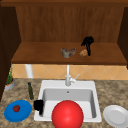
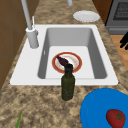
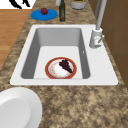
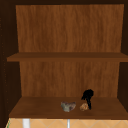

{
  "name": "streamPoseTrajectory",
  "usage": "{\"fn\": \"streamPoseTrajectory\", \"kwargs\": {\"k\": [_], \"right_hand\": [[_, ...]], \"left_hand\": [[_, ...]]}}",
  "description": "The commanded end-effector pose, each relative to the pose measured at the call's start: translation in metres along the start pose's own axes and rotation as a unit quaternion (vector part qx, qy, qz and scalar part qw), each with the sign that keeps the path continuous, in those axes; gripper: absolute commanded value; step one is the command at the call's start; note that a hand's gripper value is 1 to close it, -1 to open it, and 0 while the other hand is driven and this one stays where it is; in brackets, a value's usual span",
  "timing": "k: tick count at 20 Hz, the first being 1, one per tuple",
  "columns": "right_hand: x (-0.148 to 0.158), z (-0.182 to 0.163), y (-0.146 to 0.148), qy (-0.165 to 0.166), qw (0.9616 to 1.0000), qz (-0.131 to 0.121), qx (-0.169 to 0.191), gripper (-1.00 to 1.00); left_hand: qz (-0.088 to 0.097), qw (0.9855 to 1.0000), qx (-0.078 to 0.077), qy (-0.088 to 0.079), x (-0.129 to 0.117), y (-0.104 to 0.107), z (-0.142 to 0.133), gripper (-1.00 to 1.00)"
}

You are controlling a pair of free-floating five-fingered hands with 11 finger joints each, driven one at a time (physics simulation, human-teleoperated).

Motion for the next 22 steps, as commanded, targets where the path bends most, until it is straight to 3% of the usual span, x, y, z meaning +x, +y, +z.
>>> {"fn": "streamPoseTrajectory", "kwargs": {"k": [1, 6, 9, 15, 22], "right_hand": [[0.009, 0.022, -0.009, -0.020, 0.9993, 0.020, 0.024, -1.00], [0.013, 0.033, 0.006, -0.030, 0.9983, 0.007, 0.049, -1.00], [0.007, 0.028, 0.013, -0.017, 0.9968, 0.025, 0.074, -1.00], [0.009, 0.007, 0.023, -0.012, 0.9953, 0.054, 0.080, -1.00], [0.011, -0.004, 0.033, -0.002, 0.9952, 0.089, 0.040, -1.00]], "left_hand": [[0.000, 1.0000, 0.000, 0.000, 0.000, 0.000, 0.000, 0.00], [0.000, 1.0000, 0.000, 0.000, 0.000, 0.000, 0.000, 0.00], [0.000, 1.0000, 0.000, 0.000, 0.000, 0.000, 0.000, 0.00], [0.000, 1.0000, 0.000, 0.000, 0.000, 0.000, 0.000, 0.00], [0.000, 1.0000, 0.000, 0.000, 0.000, 0.000, 0.000, 0.00]]}}
